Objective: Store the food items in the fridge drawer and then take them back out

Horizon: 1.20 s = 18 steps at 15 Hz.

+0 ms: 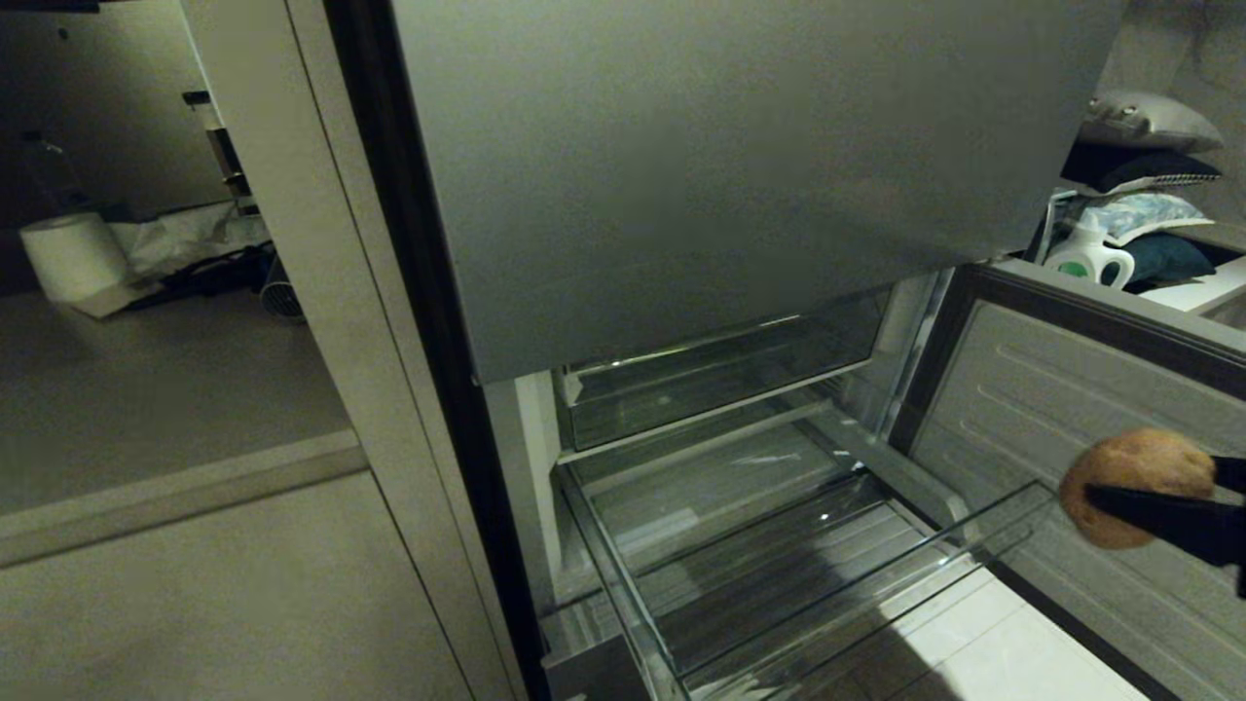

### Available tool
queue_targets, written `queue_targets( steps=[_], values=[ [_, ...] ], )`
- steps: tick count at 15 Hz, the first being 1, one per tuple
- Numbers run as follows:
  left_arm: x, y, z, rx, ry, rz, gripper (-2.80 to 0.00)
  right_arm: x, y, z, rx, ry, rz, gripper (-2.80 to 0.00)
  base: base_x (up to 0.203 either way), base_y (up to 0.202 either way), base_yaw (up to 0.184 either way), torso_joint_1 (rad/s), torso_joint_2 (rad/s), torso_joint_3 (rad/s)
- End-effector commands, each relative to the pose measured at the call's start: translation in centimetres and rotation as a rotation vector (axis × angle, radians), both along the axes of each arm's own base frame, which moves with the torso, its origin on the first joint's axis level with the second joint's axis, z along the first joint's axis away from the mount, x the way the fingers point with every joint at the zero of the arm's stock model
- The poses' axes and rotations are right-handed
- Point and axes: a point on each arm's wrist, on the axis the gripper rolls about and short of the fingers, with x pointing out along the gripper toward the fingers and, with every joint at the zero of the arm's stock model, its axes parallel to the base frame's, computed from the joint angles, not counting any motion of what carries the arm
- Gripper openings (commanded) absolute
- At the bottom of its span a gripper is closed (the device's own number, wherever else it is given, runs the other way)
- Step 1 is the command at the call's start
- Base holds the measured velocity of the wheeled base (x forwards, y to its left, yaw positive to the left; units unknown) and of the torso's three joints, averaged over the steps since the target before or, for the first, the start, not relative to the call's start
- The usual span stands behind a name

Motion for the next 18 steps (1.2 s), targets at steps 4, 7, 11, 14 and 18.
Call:
queue_targets(
  steps=[4, 7, 11, 14, 18],
  values=[
    [0.0, 0.0, 0.0, 0.001, 0.001, 0.000, -2.80, -6.3, -2.2, 3.0, -0.011, -0.254, -0.428, -2.80, 0.000, 0.000, 0.000, 0.000, 0.00, 0.000],
    [0.0, 0.0, 0.0, 0.001, 0.001, 0.000, -2.80, -5.8, -4.3, 5.6, -0.026, -0.386, -0.787, -2.80, 0.000, 0.000, 0.000, 0.000, 0.00, 0.000],
    [0.0, 0.0, 0.0, 0.001, 0.001, 0.000, -2.80, -6.3, -9.6, 9.0, -0.142, -0.553, -1.288, -2.80, 0.000, 0.000, 0.000, 0.000, 0.00, 0.000],
    [0.0, 0.0, 0.0, 0.001, 0.001, 0.000, -2.80, -8.5, -14.9, 9.4, -0.174, -0.554, -1.518, -2.80, 0.000, 0.000, 0.000, 0.000, 0.00, 0.000],
    [0.0, 0.0, 0.0, 0.001, 0.001, 0.000, -2.80, -12.1, -24.4, 7.0, -0.090, -0.499, -1.702, -2.80, 0.000, 0.000, 0.000, 0.000, 0.00, 0.000]
  ],
)
